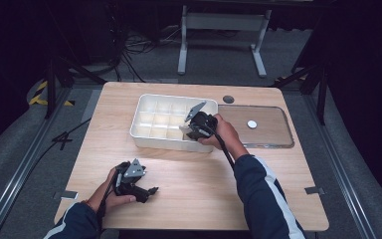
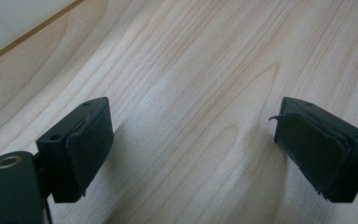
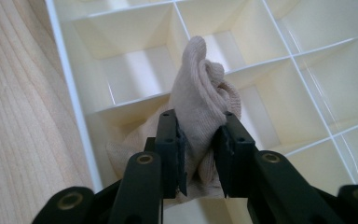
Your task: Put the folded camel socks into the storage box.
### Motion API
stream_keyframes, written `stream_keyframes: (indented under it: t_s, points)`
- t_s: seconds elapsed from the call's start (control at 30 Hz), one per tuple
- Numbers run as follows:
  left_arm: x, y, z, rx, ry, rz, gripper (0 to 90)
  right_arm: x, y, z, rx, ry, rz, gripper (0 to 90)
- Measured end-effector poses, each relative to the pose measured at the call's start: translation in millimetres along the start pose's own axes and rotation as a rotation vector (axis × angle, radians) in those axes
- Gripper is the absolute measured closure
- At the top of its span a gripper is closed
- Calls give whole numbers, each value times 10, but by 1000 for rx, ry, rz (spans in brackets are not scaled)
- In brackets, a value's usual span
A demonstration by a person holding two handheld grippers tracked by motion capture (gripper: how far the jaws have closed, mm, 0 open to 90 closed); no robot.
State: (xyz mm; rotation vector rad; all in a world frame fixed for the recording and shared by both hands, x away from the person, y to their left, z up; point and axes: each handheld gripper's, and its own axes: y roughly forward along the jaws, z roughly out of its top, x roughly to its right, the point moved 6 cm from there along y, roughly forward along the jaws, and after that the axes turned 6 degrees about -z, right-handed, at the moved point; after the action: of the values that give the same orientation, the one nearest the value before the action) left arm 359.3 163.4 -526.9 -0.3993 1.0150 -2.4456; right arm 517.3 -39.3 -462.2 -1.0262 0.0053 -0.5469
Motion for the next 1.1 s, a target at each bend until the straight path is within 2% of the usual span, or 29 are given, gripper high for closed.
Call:
stream_keyframes:
  t_s: [0.13, 0.3, 0.47, 0.6, 0.63, 0.8, 0.9, 1.1]
  points:
    - [1, 2, 3, -1, -1, -1, 117, -1, 11, 17, -41, -9, 10, 738]
    - [2, 3, 3, -1, -1, 0, 115, 0, 20, 55, -89, -44, 11, 742]
    - [2, 2, 3, -2, -2, 0, 115, 2, 49, 45, -101, -32, 43, 744]
    - [1, 1, 1, -4, 0, 0, 116, 1, 102, 17, -135, -38, 68, 744]
    - [1, 1, 1, -5, 0, 0, 116, -7, 118, 8, -152, -31, 75, 744]
    - [0, 0, 1, -5, 1, 1, 115, 13, 139, 14, -174, -19, 101, 743]
    - [0, 0, 1, -5, 1, 1, 115, 10, 155, 11, -182, 5, 112, 742]
    - [3, 3, 3, -2, -1, 0, 115, 29, 173, -32, -160, 62, 150, 738]
